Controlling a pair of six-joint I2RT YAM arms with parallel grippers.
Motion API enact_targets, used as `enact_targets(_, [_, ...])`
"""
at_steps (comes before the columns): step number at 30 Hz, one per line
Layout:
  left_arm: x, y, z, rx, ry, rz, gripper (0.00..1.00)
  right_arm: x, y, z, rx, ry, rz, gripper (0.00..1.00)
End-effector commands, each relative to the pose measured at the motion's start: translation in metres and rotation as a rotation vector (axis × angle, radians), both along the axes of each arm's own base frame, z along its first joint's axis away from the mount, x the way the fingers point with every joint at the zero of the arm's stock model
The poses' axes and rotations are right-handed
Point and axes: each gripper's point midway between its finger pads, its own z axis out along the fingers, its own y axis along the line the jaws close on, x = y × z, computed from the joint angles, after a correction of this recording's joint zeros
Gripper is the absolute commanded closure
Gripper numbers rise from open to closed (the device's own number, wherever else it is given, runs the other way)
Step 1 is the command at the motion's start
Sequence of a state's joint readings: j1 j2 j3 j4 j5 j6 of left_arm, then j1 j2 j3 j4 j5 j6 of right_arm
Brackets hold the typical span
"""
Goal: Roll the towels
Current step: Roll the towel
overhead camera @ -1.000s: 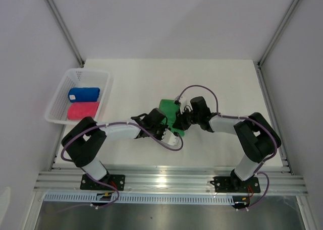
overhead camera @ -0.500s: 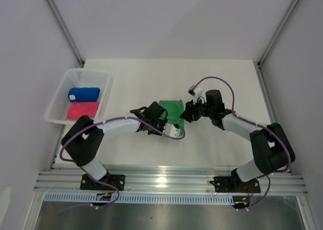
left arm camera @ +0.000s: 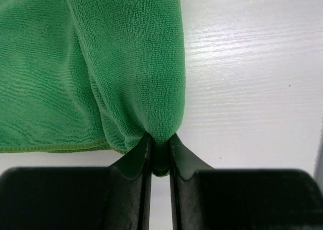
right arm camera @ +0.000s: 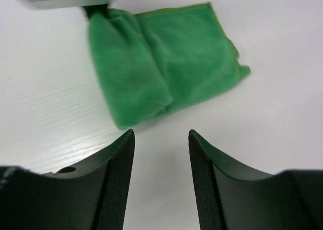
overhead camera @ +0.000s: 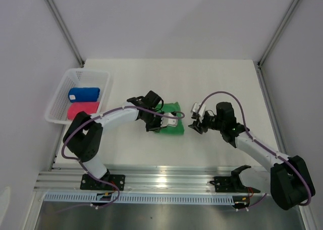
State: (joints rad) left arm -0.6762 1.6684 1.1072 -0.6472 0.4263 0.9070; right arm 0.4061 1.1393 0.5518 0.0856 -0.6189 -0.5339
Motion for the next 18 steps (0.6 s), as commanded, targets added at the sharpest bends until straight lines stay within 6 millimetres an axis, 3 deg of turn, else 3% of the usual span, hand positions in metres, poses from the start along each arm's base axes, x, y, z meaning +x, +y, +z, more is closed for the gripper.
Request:
enact_targets(1, [-0.012,-0.008,0.016,-0.064,0.125,0.001,0.99,-0.028,0.017,-0.002,-0.122,-0.186,0.263,0.5])
enact_targets(4, [-0.011,-0.009,0.016,-0.066,0.124,0.008,0.99,-0.034,0.027,-0.004,-0.165,-0.232,0.297,0.48])
enact_targets(8, [-0.011,-0.009,0.013,-0.067,0.134,0.013,0.99,-0.041,0.058,0.001,-0.177,-0.331,0.375,0.47])
enact_targets(18, [-0.011,-0.007,0.013,-0.059,0.132,-0.002,0.99,-0.03,0.064,-0.044,-0.27,-0.322,0.379,0.41])
